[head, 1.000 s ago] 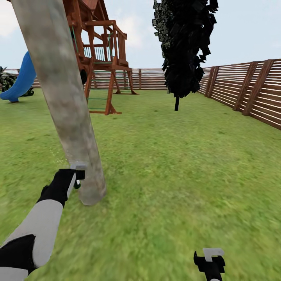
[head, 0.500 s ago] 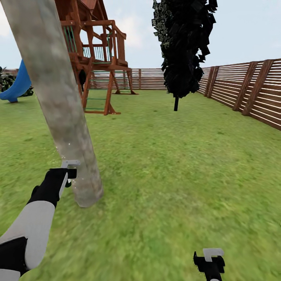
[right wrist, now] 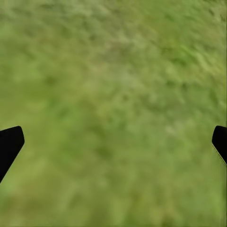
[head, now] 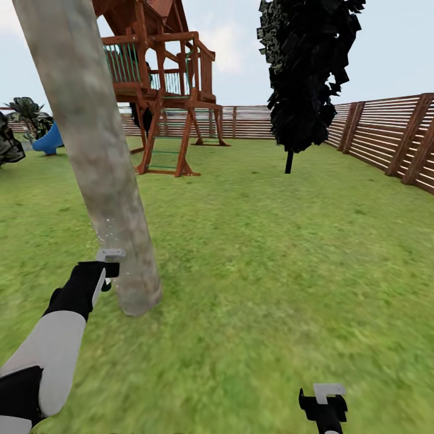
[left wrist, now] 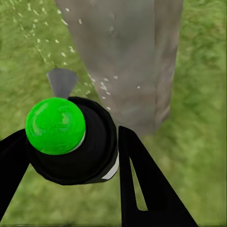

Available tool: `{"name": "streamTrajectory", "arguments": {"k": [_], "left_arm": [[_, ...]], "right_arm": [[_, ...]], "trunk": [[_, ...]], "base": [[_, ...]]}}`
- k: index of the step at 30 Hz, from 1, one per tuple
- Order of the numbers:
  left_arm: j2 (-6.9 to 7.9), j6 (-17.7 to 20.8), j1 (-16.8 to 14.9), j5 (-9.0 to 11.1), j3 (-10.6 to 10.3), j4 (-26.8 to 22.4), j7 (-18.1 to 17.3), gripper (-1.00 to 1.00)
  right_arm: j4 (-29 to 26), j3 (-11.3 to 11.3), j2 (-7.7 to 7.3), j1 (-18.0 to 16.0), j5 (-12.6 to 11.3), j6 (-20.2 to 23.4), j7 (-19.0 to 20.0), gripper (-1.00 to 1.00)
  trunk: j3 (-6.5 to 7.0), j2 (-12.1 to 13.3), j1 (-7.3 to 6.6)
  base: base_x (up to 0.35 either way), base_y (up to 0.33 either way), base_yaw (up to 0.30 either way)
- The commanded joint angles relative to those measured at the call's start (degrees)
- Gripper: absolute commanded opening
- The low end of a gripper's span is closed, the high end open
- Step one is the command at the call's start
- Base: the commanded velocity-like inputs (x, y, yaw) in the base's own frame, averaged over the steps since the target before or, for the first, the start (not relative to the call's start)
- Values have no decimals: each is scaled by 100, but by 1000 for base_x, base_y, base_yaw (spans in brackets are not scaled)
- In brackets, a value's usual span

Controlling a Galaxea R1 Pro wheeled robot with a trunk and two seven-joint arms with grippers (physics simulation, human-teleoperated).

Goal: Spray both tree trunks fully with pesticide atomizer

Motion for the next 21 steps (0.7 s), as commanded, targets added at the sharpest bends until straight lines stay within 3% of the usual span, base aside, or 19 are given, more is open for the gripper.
{"name": "streamTrajectory", "arguments": {"k": [1, 14, 21], "left_arm": [[-5, 26, -3, -17, 6, 2, 2, -100], [50, 18, 205, -58, 17, 149, 21, -100], [89, 14, 642, -56, 25, 148, 58, -100]], "right_arm": [[10, -43, 0, -5, 60, -23, -19, 100], [10, -43, 0, -5, 60, -23, -19, 100], [10, -43, 0, -5, 59, -23, -19, 100]], "trunk": [[-5, -2, -1], [-5, -2, -1], [-5, -2, -1]], "base": [[1, -269, 81], [179, -226, 7], [83, -249, 240]]}}
